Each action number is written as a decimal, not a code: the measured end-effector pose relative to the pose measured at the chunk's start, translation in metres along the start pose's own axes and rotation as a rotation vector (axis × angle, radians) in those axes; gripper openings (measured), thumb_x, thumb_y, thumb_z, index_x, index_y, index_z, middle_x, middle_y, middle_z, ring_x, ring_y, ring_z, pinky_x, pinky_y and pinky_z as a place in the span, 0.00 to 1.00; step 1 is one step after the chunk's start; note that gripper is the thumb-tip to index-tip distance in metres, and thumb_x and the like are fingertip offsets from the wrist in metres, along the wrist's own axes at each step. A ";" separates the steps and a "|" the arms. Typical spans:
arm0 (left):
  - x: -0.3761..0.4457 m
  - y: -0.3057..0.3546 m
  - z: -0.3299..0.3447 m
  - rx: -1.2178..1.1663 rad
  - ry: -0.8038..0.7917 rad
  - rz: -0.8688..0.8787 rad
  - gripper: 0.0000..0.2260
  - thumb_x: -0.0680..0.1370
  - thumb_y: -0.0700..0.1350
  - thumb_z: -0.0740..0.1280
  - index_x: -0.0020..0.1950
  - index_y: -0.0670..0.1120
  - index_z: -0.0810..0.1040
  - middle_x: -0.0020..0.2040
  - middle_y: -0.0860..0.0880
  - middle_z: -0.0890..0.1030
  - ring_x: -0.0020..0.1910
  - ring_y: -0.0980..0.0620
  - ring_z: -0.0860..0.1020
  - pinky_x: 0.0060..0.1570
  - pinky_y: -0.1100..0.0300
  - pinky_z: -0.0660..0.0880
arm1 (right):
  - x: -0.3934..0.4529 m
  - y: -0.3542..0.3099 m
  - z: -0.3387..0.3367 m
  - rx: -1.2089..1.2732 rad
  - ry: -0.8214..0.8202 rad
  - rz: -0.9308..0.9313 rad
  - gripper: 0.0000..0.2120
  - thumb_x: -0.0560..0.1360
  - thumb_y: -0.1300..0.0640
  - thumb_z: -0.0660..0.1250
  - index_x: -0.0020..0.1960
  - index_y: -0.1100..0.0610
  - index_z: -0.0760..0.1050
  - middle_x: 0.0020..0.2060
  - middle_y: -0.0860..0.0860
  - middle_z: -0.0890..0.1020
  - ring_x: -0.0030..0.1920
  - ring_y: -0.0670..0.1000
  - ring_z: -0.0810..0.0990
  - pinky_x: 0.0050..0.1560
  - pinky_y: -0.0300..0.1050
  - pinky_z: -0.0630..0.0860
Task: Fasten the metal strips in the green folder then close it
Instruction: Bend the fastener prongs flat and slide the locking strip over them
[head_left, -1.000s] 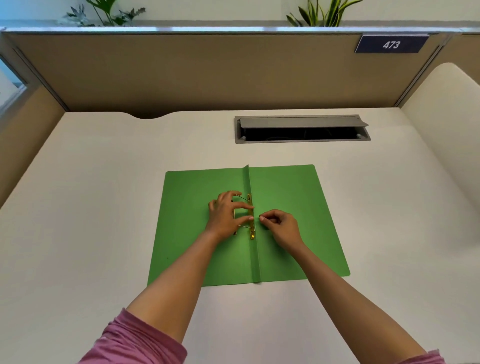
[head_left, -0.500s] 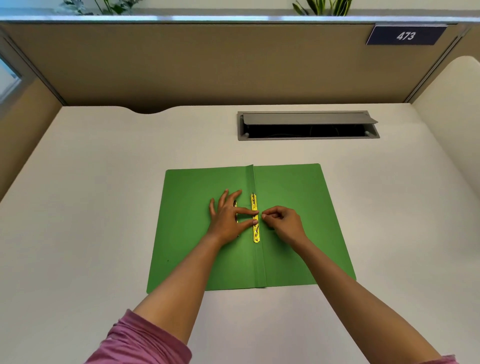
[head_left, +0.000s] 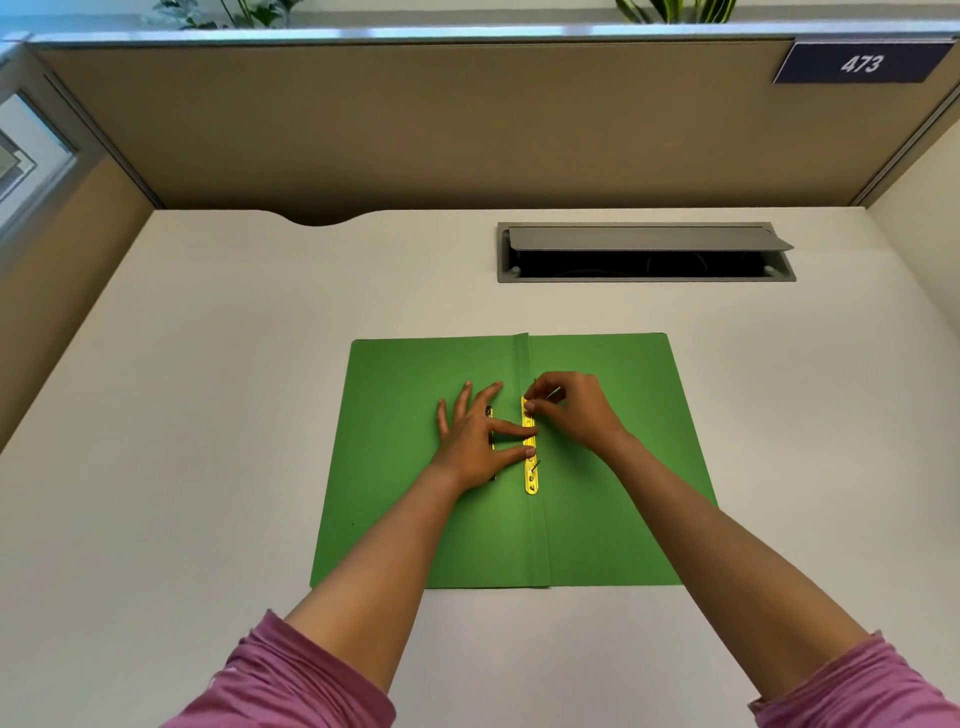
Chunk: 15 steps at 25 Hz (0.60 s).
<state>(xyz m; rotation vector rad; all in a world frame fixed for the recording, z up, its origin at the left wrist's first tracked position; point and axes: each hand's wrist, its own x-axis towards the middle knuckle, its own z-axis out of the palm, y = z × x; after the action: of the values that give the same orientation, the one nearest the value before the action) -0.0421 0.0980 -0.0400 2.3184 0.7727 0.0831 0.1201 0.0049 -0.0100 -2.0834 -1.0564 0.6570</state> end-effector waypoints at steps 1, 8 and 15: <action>0.000 0.000 0.000 0.000 -0.001 0.000 0.16 0.69 0.66 0.72 0.56 0.68 0.82 0.80 0.56 0.57 0.81 0.48 0.44 0.73 0.38 0.33 | 0.003 0.001 -0.003 -0.014 -0.009 -0.003 0.04 0.70 0.61 0.75 0.45 0.60 0.84 0.39 0.54 0.86 0.38 0.48 0.81 0.41 0.39 0.74; 0.001 0.000 0.001 0.016 -0.005 0.009 0.16 0.69 0.66 0.71 0.56 0.67 0.82 0.81 0.55 0.57 0.81 0.47 0.44 0.73 0.37 0.33 | 0.016 0.002 -0.006 -0.088 -0.018 0.001 0.05 0.68 0.63 0.77 0.43 0.61 0.85 0.38 0.57 0.86 0.38 0.50 0.81 0.41 0.39 0.76; 0.002 -0.002 0.003 0.029 -0.003 0.017 0.16 0.69 0.66 0.70 0.56 0.68 0.81 0.81 0.55 0.57 0.81 0.47 0.44 0.72 0.37 0.32 | 0.031 -0.013 -0.015 -0.225 -0.142 -0.024 0.05 0.66 0.64 0.78 0.41 0.60 0.86 0.37 0.56 0.86 0.39 0.53 0.84 0.47 0.50 0.82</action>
<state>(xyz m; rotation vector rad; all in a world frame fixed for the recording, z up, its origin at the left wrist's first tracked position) -0.0408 0.0987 -0.0440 2.3520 0.7576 0.0770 0.1412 0.0306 0.0058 -2.2379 -1.2841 0.7108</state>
